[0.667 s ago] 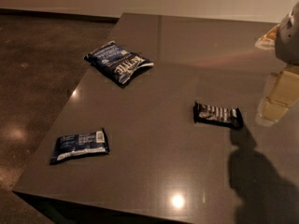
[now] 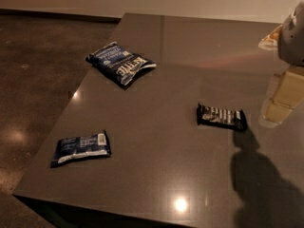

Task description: Move rxbar chocolate near blue chip bag

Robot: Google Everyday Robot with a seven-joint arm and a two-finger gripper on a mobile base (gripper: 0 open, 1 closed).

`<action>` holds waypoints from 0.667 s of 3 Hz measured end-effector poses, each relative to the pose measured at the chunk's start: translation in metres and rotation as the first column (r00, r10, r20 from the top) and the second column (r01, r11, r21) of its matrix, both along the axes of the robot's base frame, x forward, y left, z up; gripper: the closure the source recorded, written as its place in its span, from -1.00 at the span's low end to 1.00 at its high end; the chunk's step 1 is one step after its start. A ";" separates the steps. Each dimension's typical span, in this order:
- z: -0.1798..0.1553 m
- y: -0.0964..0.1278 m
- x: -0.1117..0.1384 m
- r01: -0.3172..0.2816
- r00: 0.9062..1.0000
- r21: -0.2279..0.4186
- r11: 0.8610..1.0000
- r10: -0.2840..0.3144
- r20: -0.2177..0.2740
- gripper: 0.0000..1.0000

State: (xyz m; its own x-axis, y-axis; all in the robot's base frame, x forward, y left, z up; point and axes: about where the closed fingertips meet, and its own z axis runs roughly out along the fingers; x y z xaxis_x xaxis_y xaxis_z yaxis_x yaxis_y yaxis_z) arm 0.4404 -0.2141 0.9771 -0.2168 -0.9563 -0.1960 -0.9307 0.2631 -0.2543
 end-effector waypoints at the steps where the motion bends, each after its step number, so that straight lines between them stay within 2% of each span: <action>1: -0.015 0.002 0.013 -0.015 1.000 -0.024 1.000 0.014 -0.020 -1.00; 2: -0.040 0.003 0.029 -0.035 0.998 -0.034 0.999 0.033 -0.052 -1.00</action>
Offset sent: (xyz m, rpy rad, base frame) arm 0.0505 0.0031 -0.0868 -0.0437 0.1156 0.0646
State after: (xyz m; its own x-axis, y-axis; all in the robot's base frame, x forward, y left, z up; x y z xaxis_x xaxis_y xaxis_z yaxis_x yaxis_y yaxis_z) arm 0.4689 -0.2109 0.9368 -0.1928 -0.9693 -0.1523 -0.9510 0.2229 -0.2144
